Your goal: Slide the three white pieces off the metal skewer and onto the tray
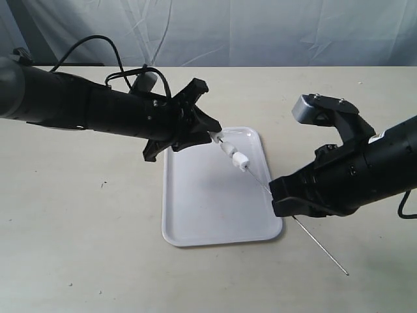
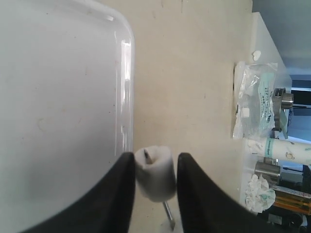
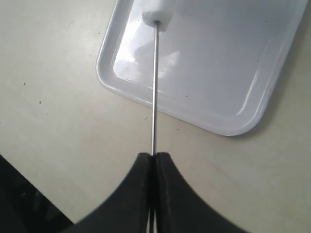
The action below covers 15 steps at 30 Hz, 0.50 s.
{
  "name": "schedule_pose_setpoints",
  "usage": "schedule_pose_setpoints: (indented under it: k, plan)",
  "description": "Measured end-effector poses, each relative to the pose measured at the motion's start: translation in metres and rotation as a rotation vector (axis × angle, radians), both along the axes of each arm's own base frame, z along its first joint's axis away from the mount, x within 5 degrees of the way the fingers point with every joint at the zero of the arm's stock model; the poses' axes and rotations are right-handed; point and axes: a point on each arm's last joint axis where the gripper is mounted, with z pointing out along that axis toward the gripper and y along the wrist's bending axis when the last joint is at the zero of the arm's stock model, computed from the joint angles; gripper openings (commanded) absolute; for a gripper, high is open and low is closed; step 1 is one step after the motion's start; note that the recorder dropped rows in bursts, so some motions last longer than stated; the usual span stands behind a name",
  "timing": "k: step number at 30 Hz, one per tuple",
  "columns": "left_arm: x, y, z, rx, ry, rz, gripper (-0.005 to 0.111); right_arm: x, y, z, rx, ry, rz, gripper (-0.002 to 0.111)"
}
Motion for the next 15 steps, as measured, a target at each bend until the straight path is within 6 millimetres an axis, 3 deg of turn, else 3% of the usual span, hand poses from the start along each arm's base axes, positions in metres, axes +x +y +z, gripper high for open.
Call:
schedule_pose_setpoints:
  k: [15]
  plan:
    - [0.0002,0.0002,-0.0001,0.006,-0.008,-0.003,0.023,-0.0005,0.0002,0.0000,0.002,0.005,0.002,-0.001]
